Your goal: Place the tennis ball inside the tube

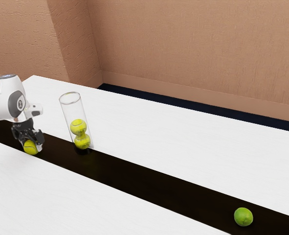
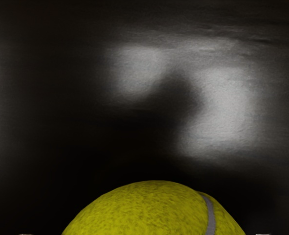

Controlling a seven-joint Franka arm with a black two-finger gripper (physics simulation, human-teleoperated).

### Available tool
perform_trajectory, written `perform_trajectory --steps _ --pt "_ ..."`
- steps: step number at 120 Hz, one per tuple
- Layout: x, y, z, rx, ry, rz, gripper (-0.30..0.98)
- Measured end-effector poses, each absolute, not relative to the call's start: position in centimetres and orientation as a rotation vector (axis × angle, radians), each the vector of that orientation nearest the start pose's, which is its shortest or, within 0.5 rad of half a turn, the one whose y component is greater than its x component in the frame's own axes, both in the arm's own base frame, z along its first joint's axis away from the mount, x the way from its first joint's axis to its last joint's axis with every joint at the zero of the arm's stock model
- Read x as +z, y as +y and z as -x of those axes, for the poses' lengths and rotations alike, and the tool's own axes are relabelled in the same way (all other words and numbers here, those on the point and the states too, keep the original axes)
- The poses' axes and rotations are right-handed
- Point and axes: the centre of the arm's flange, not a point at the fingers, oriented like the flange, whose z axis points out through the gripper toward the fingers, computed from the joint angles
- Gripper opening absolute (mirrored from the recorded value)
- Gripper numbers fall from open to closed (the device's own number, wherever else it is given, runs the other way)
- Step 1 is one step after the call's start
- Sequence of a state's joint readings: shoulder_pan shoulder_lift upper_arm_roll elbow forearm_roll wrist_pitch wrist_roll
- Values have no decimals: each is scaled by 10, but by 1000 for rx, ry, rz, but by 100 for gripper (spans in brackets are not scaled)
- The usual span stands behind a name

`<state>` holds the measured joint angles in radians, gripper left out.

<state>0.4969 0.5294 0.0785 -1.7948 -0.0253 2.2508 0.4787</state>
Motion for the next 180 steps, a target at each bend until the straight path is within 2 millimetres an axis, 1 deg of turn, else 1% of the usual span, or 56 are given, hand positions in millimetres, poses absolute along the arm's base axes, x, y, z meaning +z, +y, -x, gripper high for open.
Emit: perform_trajectory --steps 20,37,45,61,85,91,96,108,122,130,136,146,162,169,180 --pt "250 349 -546 118 -150 3157 49" --pt "250 348 -546 121 -137 3160 45" --pt "251 343 -549 121 -122 3161 44" --pt "257 338 -551 119 -102 3171 43" --pt "277 330 -553 103 -78 3175 41" --pt "293 323 -554 79 -62 3174 40" --pt "312 315 -554 53 -47 3173 39" --pt "378 289 -553 -27 0 3163 39" --pt "455 255 -545 -94 53 3149 39" --pt "494 235 -537 -122 86 3138 39" --pt "516 222 -534 -133 109 3133 38" --pt "540 201 -533 -147 145 3136 38" --pt "561 171 -542 -165 213 3144 37" --pt "564 158 -549 -167 247 3149 37" --pt "563 139 -562 -159 303 3159 37"
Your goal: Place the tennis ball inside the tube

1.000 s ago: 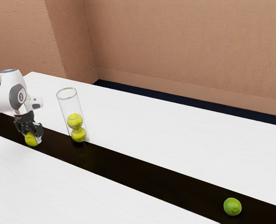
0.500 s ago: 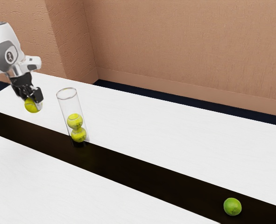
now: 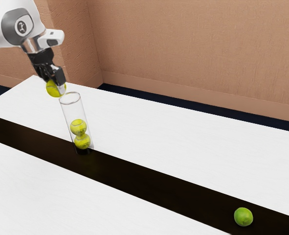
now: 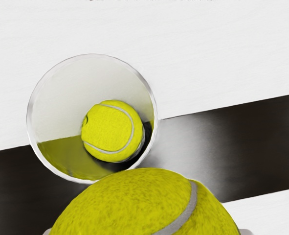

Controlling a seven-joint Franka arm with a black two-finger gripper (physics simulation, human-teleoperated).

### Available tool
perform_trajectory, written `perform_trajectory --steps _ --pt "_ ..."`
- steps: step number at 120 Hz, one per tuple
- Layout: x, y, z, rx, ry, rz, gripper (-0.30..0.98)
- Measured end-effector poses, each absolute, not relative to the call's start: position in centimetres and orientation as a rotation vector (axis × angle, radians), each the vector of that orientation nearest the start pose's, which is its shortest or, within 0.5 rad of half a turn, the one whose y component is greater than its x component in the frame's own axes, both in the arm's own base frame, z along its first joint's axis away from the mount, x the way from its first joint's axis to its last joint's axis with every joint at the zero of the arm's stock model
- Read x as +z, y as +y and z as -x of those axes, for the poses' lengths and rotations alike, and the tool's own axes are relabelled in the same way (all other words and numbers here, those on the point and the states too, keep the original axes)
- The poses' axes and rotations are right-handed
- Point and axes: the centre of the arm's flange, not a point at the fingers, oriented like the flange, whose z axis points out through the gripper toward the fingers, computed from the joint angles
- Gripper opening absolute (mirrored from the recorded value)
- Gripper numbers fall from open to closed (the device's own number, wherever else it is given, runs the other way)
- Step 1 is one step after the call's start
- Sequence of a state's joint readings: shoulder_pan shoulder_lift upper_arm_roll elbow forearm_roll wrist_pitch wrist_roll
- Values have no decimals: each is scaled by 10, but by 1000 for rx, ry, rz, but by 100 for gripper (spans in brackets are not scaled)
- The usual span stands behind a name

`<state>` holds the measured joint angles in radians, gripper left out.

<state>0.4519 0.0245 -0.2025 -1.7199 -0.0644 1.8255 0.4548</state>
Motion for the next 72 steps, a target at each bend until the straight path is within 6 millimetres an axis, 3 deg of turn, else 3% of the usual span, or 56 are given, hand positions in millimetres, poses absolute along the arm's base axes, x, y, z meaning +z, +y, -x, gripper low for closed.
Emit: perform_trajectory --steps 19,41,72 --pt "546 117 -575 -110 364 3175 37" --pt "534 144 -585 -93 292 3195 36" --pt "529 146 -610 -118 289 3203 36"
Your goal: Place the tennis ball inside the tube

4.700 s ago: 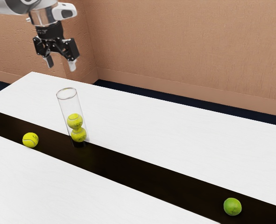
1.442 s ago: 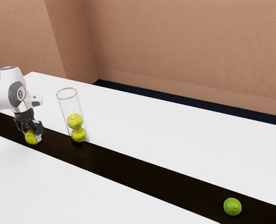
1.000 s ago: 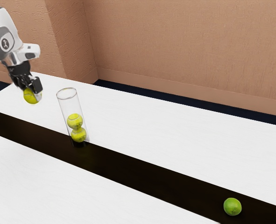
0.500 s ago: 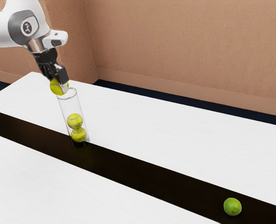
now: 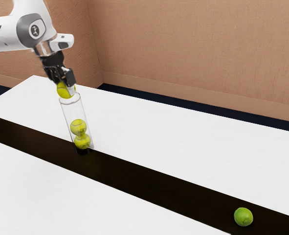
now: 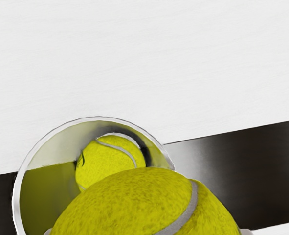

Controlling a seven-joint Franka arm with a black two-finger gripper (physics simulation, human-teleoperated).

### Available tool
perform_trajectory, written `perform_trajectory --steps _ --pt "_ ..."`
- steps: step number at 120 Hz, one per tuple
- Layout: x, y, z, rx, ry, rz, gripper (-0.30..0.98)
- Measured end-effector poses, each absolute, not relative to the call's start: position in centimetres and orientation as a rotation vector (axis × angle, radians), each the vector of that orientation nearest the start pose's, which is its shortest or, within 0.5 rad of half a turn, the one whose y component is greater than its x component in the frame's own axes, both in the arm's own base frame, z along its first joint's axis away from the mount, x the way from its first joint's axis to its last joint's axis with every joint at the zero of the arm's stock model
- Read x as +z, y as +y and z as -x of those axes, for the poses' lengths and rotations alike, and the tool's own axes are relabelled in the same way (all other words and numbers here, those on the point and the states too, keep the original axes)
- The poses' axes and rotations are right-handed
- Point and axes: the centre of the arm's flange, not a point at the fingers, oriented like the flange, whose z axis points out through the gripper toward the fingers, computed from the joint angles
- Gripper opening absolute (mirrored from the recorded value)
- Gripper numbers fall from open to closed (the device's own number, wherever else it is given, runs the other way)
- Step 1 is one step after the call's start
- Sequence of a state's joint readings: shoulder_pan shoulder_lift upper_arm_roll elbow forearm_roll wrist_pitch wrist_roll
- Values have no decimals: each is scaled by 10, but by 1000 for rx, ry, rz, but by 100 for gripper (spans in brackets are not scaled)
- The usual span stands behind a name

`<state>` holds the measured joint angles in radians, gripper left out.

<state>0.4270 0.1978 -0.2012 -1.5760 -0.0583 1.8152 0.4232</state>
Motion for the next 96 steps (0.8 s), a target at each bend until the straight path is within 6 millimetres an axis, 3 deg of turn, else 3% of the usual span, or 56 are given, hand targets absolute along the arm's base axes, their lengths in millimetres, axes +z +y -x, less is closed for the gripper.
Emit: perform_trajectory --steps 25,46,70,76,84,96 --pt "517 157 -624 -110 258 3214 36" --pt "516 159 -627 -112 251 3217 53" --pt "527 162 -622 -125 233 3211 63" --pt "550 145 -613 -143 259 3189 64" --pt "579 112 -586 -147 292 3145 65" --pt "594 65 -564 -119 324 3114 67"
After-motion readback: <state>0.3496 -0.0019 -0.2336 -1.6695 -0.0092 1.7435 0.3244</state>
